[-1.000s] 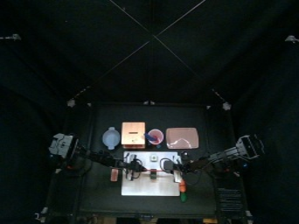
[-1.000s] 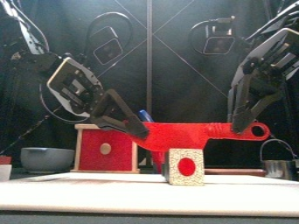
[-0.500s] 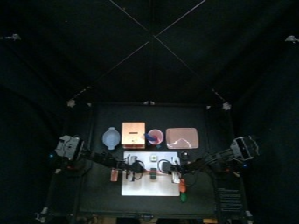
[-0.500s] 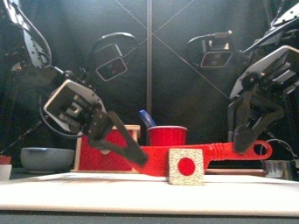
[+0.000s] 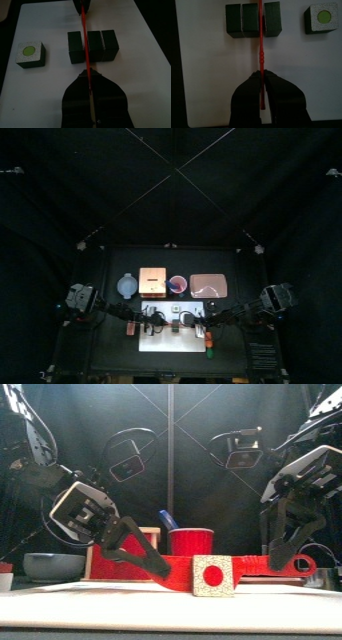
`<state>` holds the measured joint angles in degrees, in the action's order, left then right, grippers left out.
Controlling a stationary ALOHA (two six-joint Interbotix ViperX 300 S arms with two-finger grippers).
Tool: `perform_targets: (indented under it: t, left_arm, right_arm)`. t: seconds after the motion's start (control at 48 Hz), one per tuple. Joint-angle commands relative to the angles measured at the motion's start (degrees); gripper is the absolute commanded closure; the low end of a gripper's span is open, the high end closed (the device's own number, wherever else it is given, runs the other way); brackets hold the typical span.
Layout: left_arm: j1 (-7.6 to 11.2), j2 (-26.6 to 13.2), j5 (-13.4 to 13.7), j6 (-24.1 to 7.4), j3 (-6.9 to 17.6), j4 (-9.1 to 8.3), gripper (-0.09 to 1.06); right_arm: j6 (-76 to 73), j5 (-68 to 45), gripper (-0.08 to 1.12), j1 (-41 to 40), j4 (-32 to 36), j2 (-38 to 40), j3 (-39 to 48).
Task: Cut the sushi into 4 pieces with the knife
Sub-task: Cut the sushi into 4 pieces
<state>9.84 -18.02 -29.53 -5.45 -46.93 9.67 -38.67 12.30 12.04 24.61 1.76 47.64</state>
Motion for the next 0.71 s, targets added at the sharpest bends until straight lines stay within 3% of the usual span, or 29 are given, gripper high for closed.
perform_targets:
  t: [0.021,0.188,0.417,0.708]
  left_arm:
    - [-1.05,0.0,1.0,-0.5,-0.4,0.00,0.91]
    - [-3.52,2.5,1.3,-0.6,-0.8,-0.88,0.91]
    - [-3.78,6.0,1.8,-0.5,-0.9,-2.46,0.91]
    - [-0.44,12.7,3.5,-0.4,-0.4,-5.27,0.91]
  right_arm:
    - [0.4,1.0,0.94,-1.3,0.4,0.4,-0.4]
    - [0.7,2.5,0.94,-3.0,1.1,3.1,-0.5]
    - [0.6,3.7,0.94,-3.3,2.1,5.9,-0.5]
    - [0.1,5.4,0.94,-0.6,1.5,11.6,-0.6]
